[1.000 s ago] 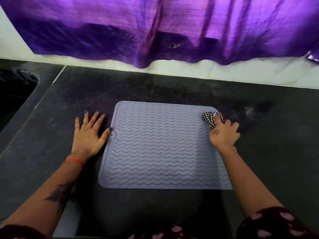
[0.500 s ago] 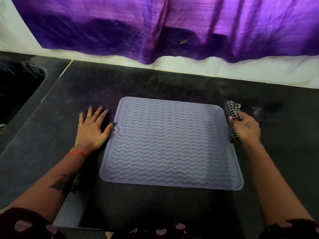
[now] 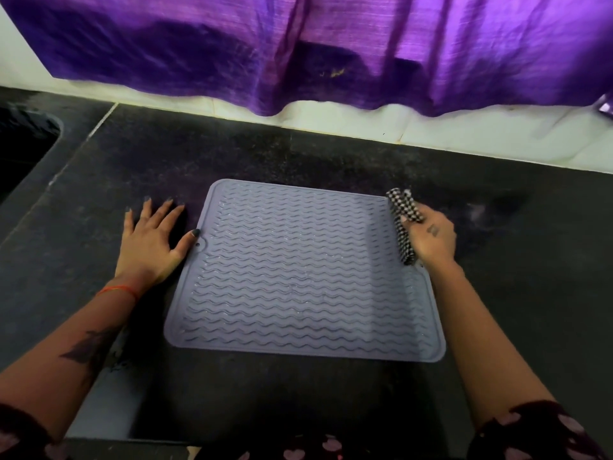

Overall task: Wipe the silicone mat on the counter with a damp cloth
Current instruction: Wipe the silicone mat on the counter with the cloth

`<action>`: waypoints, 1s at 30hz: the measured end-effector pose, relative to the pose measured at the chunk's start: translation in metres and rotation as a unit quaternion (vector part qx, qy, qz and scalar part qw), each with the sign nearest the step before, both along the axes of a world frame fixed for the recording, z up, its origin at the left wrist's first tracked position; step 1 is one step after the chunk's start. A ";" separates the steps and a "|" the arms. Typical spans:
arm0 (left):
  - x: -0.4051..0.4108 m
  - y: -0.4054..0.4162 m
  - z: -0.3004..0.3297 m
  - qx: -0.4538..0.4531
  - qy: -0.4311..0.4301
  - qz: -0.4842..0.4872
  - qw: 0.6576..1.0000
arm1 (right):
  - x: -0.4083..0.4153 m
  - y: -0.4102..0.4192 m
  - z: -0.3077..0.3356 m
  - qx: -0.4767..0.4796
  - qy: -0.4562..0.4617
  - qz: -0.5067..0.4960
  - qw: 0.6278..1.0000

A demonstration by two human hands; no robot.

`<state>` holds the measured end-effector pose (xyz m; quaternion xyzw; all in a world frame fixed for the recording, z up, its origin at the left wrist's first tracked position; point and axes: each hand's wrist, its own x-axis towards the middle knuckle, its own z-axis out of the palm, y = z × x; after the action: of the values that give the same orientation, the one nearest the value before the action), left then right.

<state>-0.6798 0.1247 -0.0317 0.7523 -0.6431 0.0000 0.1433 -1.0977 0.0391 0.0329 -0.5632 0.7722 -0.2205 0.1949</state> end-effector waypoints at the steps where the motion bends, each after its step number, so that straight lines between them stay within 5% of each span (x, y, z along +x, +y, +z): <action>1: 0.000 0.000 0.000 0.000 0.000 0.000 1.000 | 0.000 0.000 0.000 0.016 0.062 -0.019 0.998; 6: 0.000 -0.001 0.001 0.005 0.003 0.001 1.000 | 0.035 -0.001 -0.012 0.067 0.251 0.060 0.964; 9: 0.001 -0.001 0.001 0.005 0.000 0.003 1.000 | 0.029 -0.010 -0.009 0.083 0.184 0.072 0.977; 13: 0.002 -0.001 -0.002 0.004 -0.007 0.000 1.000 | -0.004 -0.026 0.007 0.048 -0.062 0.042 0.996; 16: 0.003 -0.001 -0.002 0.004 0.000 -0.002 1.000 | 0.001 -0.028 0.001 0.055 0.060 -0.003 0.997; 20: 0.003 -0.001 -0.003 0.001 0.001 0.000 1.000 | 0.032 -0.016 -0.018 0.058 0.250 0.060 0.965; 23: 0.003 -0.001 -0.003 0.001 0.003 -0.001 1.000 | 0.025 -0.023 -0.017 0.067 0.219 0.068 0.971; 27: 0.003 0.000 -0.002 -0.001 0.011 -0.001 1.000 | 0.004 -0.036 -0.004 0.039 0.030 0.061 0.997; 30: 0.003 0.000 -0.001 -0.002 0.013 -0.001 1.000 | 0.009 -0.030 -0.009 0.058 0.141 0.010 0.988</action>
<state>-0.6771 0.1247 -0.0323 0.7513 -0.6418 -0.0084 0.1533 -1.0886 0.0092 0.0242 -0.5844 0.7975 -0.0920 0.1186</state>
